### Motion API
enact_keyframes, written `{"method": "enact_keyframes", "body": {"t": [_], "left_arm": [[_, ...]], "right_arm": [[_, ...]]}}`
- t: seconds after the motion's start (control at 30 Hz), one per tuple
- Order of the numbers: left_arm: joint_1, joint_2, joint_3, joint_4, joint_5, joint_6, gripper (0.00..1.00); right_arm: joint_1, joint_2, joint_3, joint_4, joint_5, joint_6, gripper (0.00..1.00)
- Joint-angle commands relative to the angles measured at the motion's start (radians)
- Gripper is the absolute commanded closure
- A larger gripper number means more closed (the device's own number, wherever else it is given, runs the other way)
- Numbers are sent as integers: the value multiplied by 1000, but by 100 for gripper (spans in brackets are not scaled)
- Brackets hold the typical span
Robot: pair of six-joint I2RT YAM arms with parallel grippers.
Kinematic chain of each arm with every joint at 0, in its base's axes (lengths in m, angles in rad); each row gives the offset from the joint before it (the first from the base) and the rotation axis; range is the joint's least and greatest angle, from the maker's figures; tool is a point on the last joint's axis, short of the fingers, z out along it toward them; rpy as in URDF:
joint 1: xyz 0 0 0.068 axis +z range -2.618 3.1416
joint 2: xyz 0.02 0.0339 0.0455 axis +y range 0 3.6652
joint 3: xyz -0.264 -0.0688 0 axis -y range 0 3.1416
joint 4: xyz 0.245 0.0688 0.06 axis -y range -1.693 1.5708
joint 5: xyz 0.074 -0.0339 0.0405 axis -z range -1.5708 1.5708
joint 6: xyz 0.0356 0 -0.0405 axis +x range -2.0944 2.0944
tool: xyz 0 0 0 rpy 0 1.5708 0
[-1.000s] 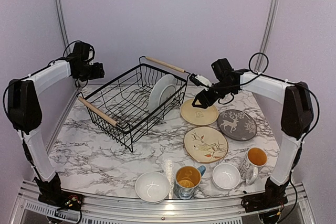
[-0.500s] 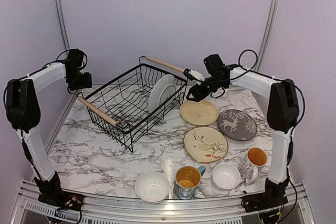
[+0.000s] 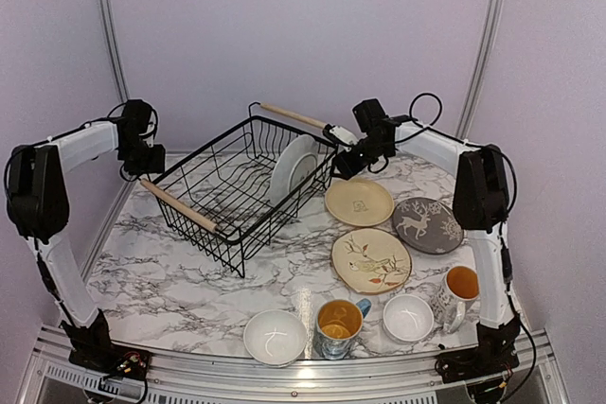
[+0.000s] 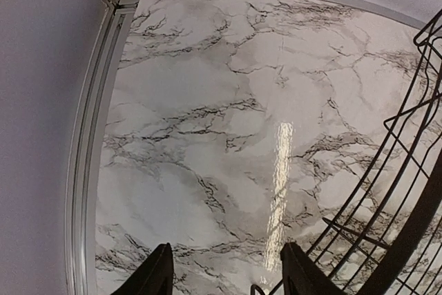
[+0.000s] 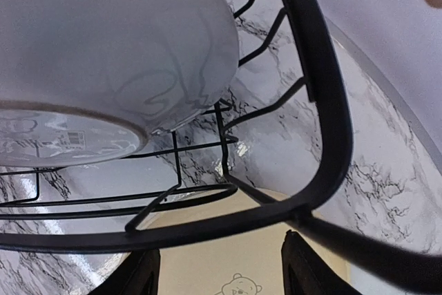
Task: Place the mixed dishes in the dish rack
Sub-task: Move the dish rack to the center of the board.
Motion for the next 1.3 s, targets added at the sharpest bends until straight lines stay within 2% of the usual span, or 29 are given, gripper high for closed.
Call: {"method": "enact_keyframes", "body": {"t": [0.0,0.43,0.67,0.93,1.1,1.27], "left_arm": [[-26,-125,-106,-43,107,32,45],[-183,-515,-528,60,277,-46,46],[-213,-708,-698,95,329,-122,47],[-220,-932,-769,66,361,-206,48],[-220,-953,-794,55,437,-231,50],[-219,-999,-775,35,432,-264,51]], "right_arm": [[7,44,67,12,27,-44,42],[73,25,1,50,-15,-101,42],[128,46,35,46,-25,-102,42],[202,84,93,29,-32,-112,42],[218,106,134,32,-44,-109,42],[217,118,150,32,-17,-105,41]]}}
